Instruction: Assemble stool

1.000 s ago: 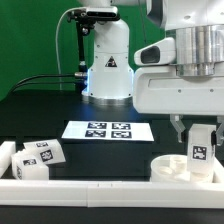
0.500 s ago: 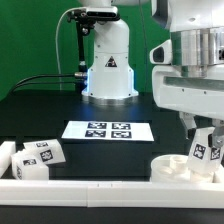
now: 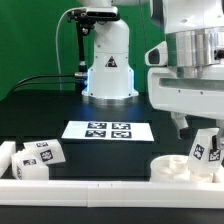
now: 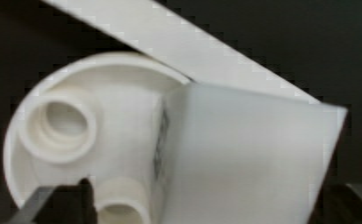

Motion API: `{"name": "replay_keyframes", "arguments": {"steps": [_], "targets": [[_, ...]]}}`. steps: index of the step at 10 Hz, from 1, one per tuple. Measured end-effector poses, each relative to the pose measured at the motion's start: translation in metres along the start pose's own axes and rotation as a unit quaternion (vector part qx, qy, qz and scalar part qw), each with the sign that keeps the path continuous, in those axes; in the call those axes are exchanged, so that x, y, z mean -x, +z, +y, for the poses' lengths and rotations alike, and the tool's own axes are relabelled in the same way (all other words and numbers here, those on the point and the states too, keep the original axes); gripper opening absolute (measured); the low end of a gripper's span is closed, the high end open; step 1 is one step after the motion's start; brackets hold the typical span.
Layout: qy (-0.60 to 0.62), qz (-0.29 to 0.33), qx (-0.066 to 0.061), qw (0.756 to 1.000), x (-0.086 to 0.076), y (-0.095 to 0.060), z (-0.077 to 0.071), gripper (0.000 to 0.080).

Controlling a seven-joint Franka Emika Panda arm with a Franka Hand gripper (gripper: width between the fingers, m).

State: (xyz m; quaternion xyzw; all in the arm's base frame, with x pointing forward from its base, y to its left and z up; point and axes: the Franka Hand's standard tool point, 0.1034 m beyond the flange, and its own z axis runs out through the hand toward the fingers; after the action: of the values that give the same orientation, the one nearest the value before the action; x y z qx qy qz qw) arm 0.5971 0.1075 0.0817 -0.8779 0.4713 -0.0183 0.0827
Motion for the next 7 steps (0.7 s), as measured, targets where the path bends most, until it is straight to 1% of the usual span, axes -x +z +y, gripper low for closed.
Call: {"name": "replay_keyframes", "arguments": {"steps": [1,2,3,7], "targets": [[-0.080,-0.004,0.006,0.997,0.001,-0.007,-0.004,0.0631],[-0.150,-0.007,0.010,0.989,0.004,-0.015,-0.010,0.0644],[-0.200,-0.008,0.008,0.980,0.005,-0.019,-0.013,0.0644],[-0.312,-0.010,0.009,0.950,0.005,-0.016,-0.011,0.0649]]}}
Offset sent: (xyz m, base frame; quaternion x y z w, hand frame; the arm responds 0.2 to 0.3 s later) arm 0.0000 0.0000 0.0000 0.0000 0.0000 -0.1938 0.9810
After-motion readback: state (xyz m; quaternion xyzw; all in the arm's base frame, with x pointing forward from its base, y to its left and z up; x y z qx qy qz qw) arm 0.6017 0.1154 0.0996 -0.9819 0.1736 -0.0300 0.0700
